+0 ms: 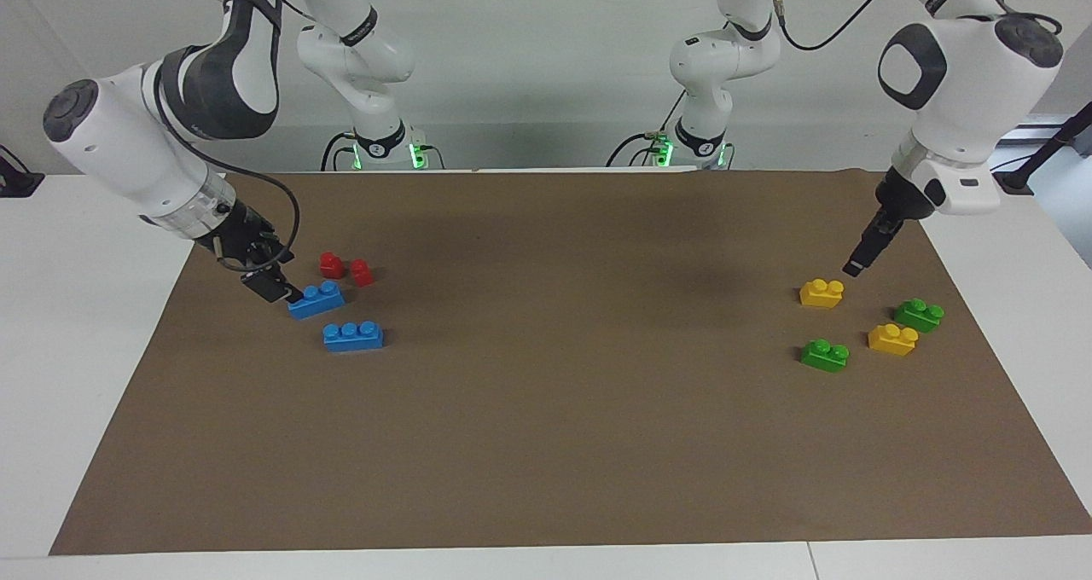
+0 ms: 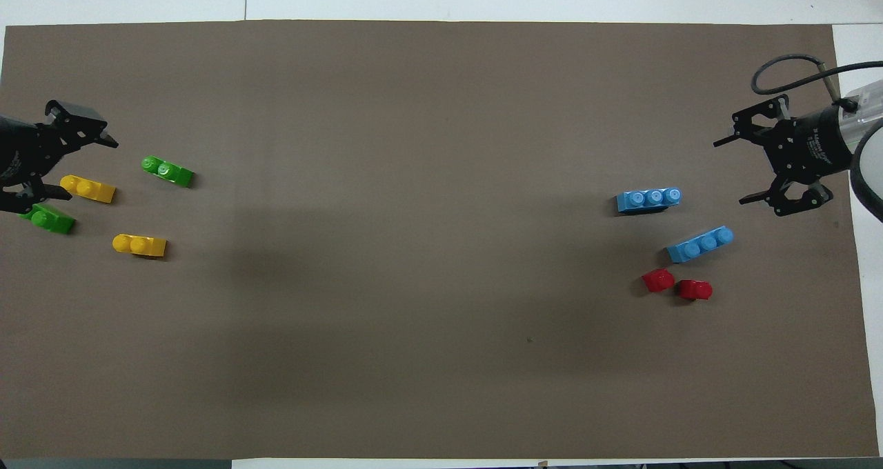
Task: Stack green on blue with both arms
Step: 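Reach the left gripper to the green brick while the right gripper reaches the blue brick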
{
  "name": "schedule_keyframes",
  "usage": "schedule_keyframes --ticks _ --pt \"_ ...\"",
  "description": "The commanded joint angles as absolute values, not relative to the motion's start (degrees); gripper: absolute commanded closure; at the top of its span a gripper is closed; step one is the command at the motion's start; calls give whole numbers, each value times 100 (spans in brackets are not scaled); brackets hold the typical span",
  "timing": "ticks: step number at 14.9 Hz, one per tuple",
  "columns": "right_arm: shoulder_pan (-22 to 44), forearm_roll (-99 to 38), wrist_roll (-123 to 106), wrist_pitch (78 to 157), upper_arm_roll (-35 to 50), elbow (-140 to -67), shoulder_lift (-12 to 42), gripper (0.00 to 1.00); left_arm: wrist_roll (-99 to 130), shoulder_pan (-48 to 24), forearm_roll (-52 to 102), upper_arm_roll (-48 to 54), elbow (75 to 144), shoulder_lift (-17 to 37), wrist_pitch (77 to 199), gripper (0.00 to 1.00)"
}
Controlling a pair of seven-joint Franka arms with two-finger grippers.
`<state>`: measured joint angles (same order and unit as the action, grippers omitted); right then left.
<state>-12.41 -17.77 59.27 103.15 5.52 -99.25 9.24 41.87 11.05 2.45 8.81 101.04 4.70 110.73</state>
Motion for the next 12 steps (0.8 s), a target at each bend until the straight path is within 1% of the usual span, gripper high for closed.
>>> schedule_keyframes --ticks 1,2,5,7,12 --pt "-1441 -2214 6240 10450 589 -9949 1159 6 4517 1274 308 870 10081 799 11442 0" --pt "-1459 -2241 6249 10520 589 -9984 1212 6 4709 1283 299 870 10081 887 11565 0" --pt "-1625 -2740 6284 10967 580 -10431 1213 8 4939 1301 255 861 10081 1203 11847 0" --pt "-1652 -2812 6284 11231 580 -10695 1222 8 5219 1301 150 844 10098 1353 11996 0" --pt "-1626 -2997 6275 11312 589 -10758 1634 8 6081 1292 19 835 10204 1730 12339 0"
